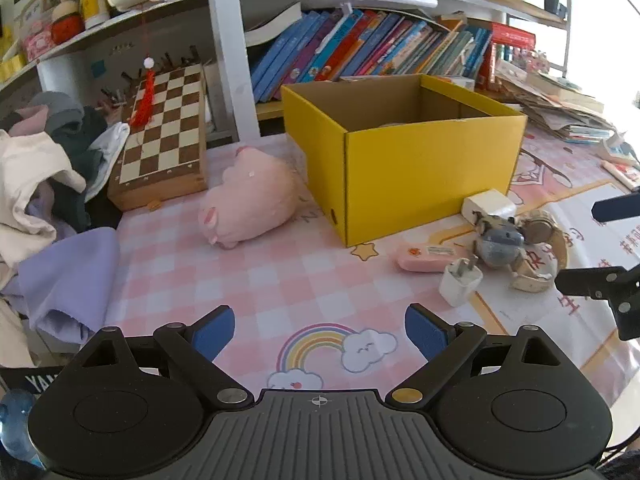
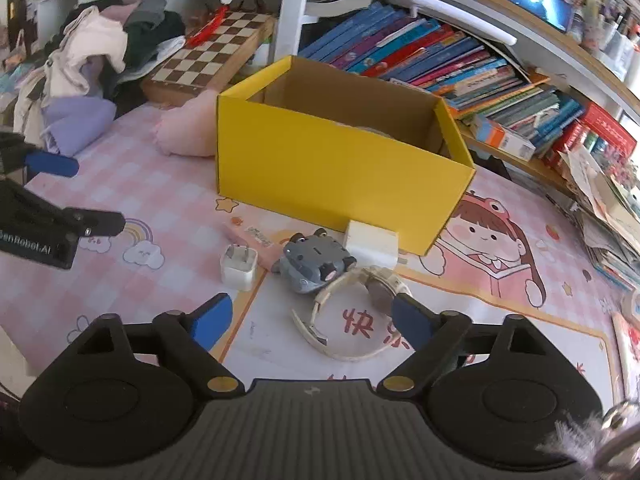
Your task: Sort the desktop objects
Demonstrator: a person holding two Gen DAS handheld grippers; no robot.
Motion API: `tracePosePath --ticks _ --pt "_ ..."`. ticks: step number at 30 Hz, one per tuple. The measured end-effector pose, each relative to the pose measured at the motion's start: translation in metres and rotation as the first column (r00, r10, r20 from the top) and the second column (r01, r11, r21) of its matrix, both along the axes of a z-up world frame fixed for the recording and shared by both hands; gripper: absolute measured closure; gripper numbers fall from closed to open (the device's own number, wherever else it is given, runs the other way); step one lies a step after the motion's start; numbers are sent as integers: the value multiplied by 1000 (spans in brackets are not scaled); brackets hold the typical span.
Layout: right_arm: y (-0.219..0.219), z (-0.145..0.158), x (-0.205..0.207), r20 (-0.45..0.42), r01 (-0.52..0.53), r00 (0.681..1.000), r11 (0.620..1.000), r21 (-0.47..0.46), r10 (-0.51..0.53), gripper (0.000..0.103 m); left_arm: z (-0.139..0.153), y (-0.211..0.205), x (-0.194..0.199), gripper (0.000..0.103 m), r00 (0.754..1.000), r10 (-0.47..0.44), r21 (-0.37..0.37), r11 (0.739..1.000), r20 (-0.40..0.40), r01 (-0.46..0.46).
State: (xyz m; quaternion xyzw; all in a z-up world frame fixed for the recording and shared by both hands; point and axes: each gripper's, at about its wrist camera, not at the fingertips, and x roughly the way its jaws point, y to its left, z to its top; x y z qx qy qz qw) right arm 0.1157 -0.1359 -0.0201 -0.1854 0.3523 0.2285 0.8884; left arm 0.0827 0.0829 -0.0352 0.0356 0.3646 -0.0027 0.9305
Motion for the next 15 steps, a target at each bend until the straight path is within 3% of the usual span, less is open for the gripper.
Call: tracePosePath --ticks 10,15 --pt "-9 -9 28 -46 92 995 996 -21 -93 37 -4 15 22 9 999 46 18 999 7 -47" --pt "-12 -12 39 -56 112 992 993 -29 -113 38 -3 28 44 9 997 71 46 996 29 -73"
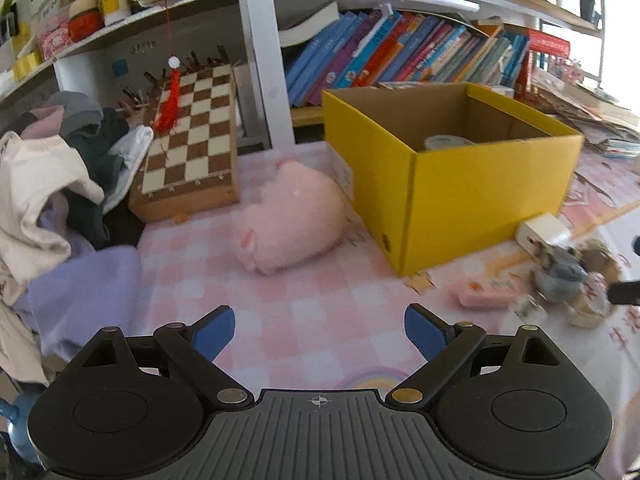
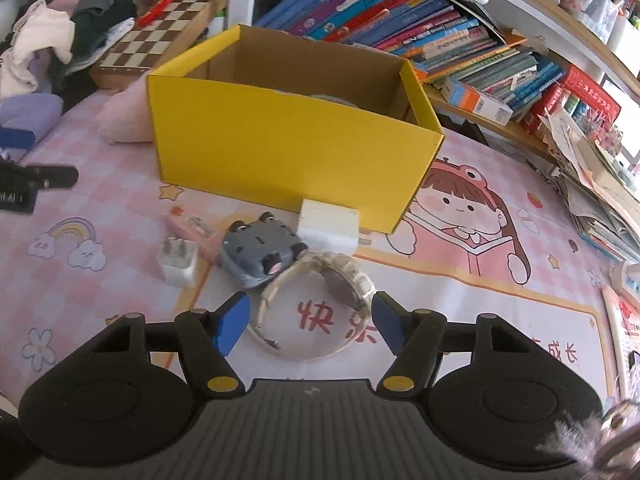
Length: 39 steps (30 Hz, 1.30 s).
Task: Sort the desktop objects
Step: 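Grasp the pink pig plush with the left tool while the right tool grasps the white watch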
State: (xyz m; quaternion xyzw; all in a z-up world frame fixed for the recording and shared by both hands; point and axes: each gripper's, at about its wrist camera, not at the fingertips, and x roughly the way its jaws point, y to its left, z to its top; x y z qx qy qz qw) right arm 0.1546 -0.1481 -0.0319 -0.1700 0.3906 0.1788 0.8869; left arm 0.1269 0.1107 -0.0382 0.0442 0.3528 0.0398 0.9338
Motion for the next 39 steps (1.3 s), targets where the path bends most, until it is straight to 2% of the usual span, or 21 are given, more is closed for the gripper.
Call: tracePosePath --ticks 9,17,29,32,39 --pt "-10 -3 21 -25 26 999 1000 -14 -26 39 -7 21 48 9 1000 26 49 998 -9 -25" --pt "-20 -12 40 -72 54 996 998 -18 -55 45 -16 27 90 9 1000 17 76 997 -22 -16" --pt "-26 -25 64 -140 60 988 998 -11 -61 54 -30 29 122 9 998 8 80 997 -67 -3" --pt "-26 -27 67 -153 50 987 999 -6 -50 55 -35 31 125 13 996 19 75 997 -84 -13" --pt "-23 -33 71 -185 26 982 1000 5 -24 70 -32 40 121 27 996 42 34 999 -83 -39"
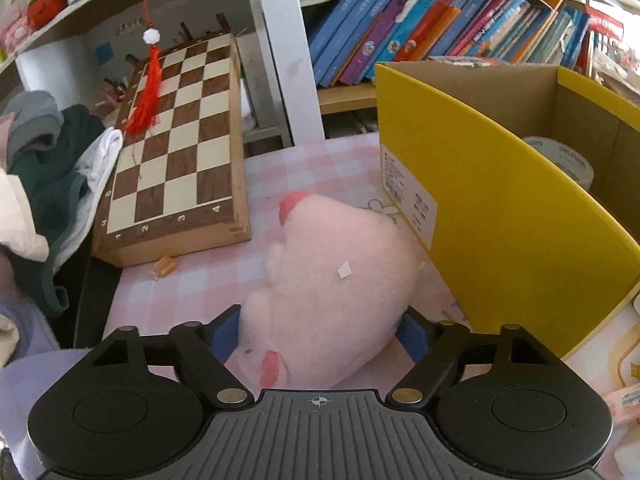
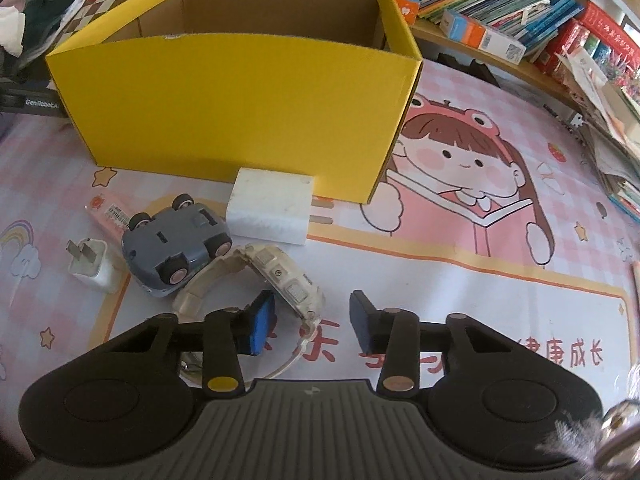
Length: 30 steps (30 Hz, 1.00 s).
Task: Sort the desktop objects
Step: 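Grasp the pink pig plush with the left tool while the right tool grasps the white watch, then lift the pig plush and white watch and carry both toward the yellow box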
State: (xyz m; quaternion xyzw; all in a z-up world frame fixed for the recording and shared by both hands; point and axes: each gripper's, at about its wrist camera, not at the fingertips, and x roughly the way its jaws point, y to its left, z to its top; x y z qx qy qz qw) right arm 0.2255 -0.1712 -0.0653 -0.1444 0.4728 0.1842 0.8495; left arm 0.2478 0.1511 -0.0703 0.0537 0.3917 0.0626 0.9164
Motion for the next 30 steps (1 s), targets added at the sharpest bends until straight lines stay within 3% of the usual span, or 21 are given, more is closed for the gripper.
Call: tracePosePath --ticks 3,12,30 --pt "1 -2 0 -13 -13 1000 1000 12 13 78 2 2 -6 32 1000 9 -7 1000 -2 -9" --pt "-6 0 -5 -10 23 1000 999 29 -23 82 16 6 -46 36 999 48 -51 998 12 -48" --pt "-18 17 -47 29 78 996 995 63 -80 83 53 -16 -125 36 997 12 -116 993 79 -3"
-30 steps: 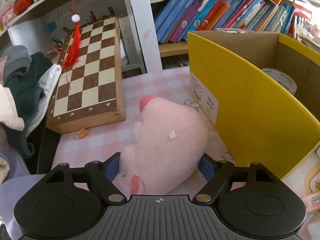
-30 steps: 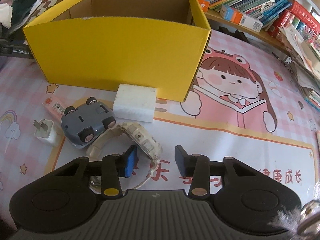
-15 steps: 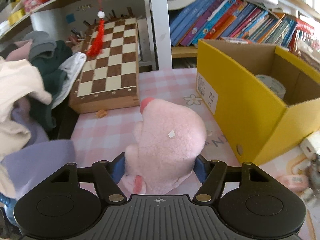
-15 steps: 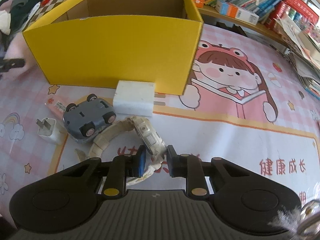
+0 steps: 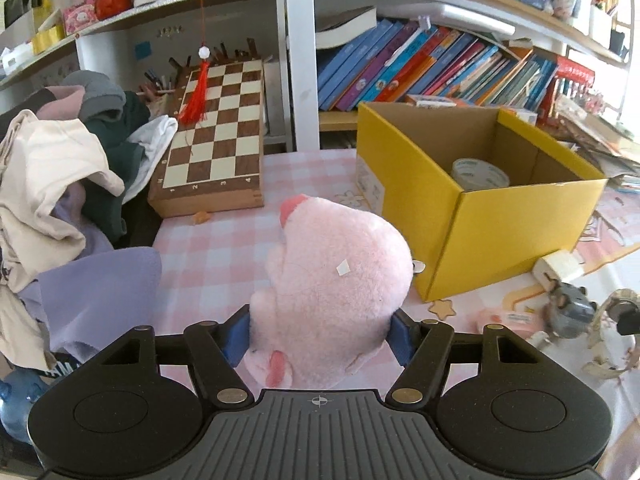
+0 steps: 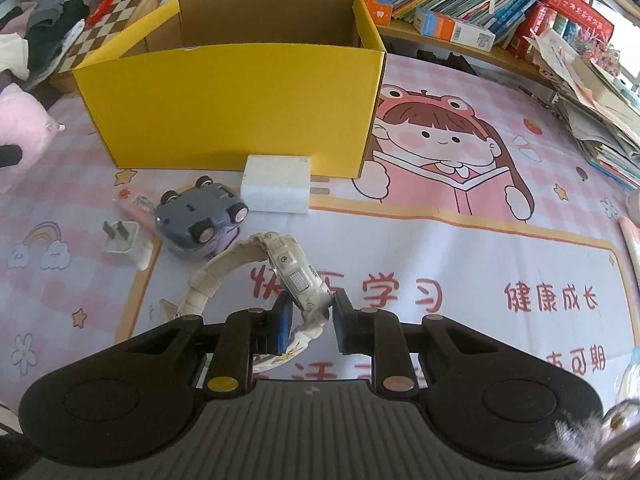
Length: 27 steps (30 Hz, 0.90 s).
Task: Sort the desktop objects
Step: 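Lift the pig plush and white watch and carry both toward the yellow box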
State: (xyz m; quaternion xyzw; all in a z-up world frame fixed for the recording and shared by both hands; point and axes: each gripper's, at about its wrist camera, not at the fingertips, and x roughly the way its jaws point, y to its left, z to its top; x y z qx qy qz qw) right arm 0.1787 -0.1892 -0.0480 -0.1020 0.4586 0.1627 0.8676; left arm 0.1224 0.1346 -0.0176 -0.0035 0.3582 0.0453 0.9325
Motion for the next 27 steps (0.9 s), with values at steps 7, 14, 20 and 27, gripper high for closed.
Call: tracePosePath --ticks 7,14,20,27 --pt "-2 6 -17 10 19 1000 1000 15 -19 83 15 -7 -23 37 999 -23 -26 999 31 24" --pt "1 11 -27 20 9 1000 1000 18 -10 83 26 -16 -36 37 997 -55 -44 997 61 58" --pt "0 16 -33 24 9 1000 1000 19 -9 83 31 -26 -43 37 993 -86 -58 994 78 91" --pt "-2 26 -38 23 -10 1000 1000 29 10 83 45 -38 -51 37 985 -120 -71 989 125 130"
